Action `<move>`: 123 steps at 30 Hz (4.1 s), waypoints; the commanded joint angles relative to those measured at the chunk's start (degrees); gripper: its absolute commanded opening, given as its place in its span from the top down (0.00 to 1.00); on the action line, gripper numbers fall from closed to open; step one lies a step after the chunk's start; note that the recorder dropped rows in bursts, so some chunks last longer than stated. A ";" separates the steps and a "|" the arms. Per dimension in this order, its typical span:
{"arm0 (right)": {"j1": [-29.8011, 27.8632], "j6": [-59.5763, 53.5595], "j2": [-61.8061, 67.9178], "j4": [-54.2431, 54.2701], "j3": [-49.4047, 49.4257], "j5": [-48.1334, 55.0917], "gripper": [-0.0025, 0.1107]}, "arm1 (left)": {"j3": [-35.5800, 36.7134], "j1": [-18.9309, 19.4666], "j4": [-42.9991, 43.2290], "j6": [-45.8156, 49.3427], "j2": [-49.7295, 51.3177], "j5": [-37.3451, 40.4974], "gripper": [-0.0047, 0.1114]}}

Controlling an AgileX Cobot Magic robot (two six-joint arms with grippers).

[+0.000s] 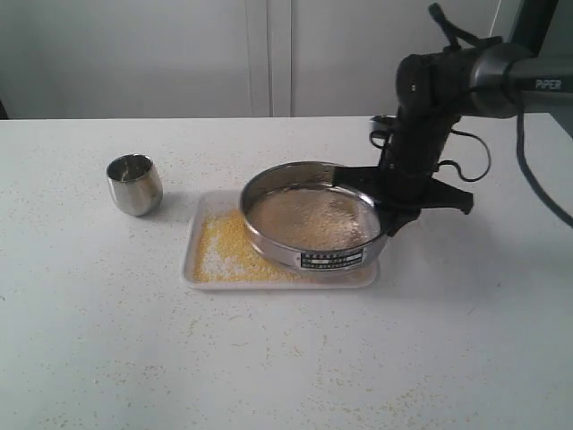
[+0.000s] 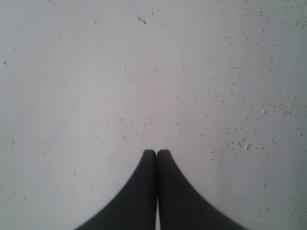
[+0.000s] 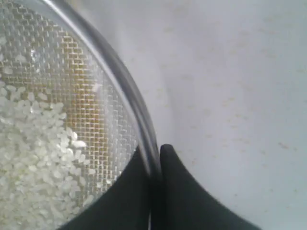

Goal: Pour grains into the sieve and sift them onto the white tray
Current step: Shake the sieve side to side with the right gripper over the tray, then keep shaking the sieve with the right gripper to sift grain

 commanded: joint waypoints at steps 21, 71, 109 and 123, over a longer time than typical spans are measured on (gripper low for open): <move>4.44 4.75 -1.67 -7.18 -0.39 -6.72 0.98 | 0.45 0.18 -0.27 -0.03 -0.43 0.48 0.96; 1.94 -17.42 -1.79 12.55 0.91 -9.03 0.98 | 0.45 0.18 -0.27 -0.03 -0.43 0.48 0.96; 2.54 20.04 -3.18 -4.52 1.02 -4.77 0.98 | 0.45 0.18 -0.27 -0.03 -0.43 0.48 0.96; 6.41 23.79 -4.09 -6.61 1.77 -8.84 0.98 | 0.45 0.18 -0.27 -0.03 -0.43 0.48 0.96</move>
